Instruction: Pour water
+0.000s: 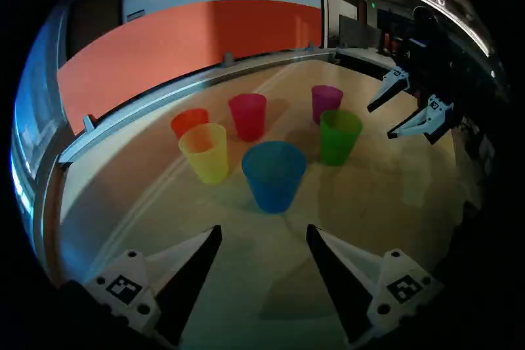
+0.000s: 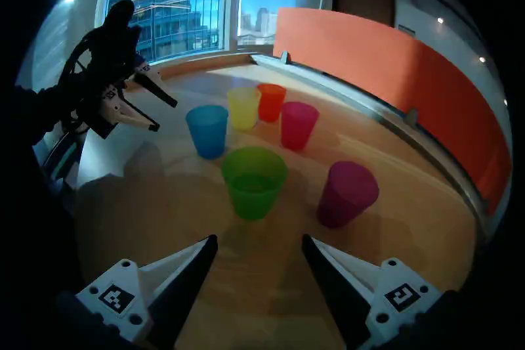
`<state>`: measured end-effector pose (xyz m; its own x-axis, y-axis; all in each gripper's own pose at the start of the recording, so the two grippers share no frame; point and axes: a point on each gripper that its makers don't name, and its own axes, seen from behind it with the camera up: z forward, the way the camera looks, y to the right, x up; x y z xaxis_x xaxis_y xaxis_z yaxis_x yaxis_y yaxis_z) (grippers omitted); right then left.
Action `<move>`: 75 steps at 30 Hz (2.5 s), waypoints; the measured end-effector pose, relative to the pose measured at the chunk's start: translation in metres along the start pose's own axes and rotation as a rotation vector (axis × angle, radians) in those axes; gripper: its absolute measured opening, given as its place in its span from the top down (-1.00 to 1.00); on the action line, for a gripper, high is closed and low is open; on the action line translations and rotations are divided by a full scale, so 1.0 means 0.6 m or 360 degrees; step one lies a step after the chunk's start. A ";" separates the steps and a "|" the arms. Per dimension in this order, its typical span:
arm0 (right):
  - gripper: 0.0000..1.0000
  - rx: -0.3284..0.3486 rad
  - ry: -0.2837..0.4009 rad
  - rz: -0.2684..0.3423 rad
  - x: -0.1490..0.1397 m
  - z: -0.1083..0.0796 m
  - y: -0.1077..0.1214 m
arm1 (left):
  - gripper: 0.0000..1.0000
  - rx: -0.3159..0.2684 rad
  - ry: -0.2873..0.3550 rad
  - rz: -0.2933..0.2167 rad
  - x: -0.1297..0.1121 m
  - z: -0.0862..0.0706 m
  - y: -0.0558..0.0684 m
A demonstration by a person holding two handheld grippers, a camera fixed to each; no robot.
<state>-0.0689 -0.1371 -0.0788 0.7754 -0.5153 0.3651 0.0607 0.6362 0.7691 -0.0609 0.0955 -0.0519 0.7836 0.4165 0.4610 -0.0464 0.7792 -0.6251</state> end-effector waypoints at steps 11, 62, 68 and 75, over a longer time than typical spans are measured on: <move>-0.99 -0.0180 0.0170 0.0065 0.031 -0.030 0.015 | -0.92 0.0180 0.0154 -0.0065 0.009 -0.025 -0.022; -0.99 -0.1320 0.1106 0.0620 0.090 -0.216 0.214 | -0.92 0.0852 0.1005 -0.0495 0.121 -0.150 -0.123; -0.99 -0.1338 0.1122 0.0592 0.091 -0.222 0.212 | -0.92 0.0854 0.1002 -0.0479 0.116 -0.147 -0.124; -0.99 -0.1347 0.1141 0.0607 0.091 -0.223 0.214 | -0.92 0.0917 0.0996 -0.0435 0.111 -0.151 -0.133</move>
<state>0.0653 -0.0068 -0.0303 0.9941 0.0608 -0.0904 -0.0628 0.9978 -0.0191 0.0509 0.0185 -0.0284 0.9997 -0.0185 0.0138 0.0192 0.9984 -0.0523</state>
